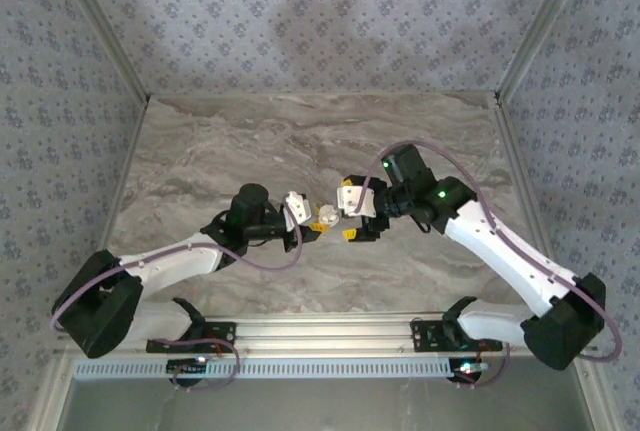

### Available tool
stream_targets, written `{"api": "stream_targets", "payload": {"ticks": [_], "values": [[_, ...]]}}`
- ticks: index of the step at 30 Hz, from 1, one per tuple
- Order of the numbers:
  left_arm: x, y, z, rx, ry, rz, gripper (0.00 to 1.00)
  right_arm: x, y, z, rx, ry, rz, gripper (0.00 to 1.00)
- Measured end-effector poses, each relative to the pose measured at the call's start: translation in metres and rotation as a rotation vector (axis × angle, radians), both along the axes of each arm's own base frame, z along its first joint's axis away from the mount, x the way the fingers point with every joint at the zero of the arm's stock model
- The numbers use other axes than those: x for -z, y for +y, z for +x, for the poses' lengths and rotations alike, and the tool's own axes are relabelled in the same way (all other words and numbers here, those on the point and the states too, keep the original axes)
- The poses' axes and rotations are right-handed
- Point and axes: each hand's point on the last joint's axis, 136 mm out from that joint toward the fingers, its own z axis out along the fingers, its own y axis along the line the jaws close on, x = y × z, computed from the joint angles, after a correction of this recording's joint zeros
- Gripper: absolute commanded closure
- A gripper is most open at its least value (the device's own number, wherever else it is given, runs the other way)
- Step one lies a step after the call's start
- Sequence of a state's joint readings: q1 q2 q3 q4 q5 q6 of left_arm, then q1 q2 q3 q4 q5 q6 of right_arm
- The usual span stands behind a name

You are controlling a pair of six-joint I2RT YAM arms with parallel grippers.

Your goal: Insert wireless bluetooth earbuds into charging case

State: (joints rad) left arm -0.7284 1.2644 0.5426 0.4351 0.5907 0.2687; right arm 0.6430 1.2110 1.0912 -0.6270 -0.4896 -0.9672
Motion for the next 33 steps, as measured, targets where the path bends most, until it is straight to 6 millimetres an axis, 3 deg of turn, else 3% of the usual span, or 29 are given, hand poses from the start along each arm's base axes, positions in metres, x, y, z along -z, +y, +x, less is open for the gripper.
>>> {"api": "stream_targets", "payload": {"ticks": [8, 17, 29, 33], "values": [[0.000, 0.000, 0.000, 0.001, -0.001, 0.004, 0.91, 0.016, 0.013, 0.008, -0.040, 0.056, -0.021, 0.15], [-0.005, 0.001, -0.001, 0.001, -0.012, -0.006, 0.91, 0.029, 0.026, 0.003, -0.086, 0.139, -0.034, 0.18], [-0.004, 0.001, -0.001, 0.001, -0.012, -0.005, 0.91, 0.016, 0.025, -0.005, -0.109, 0.152, -0.015, 0.35], [-0.006, 0.002, 0.003, -0.021, -0.021, -0.004, 0.91, 0.003, 0.016, -0.021, -0.124, 0.144, 0.008, 0.38]]}}
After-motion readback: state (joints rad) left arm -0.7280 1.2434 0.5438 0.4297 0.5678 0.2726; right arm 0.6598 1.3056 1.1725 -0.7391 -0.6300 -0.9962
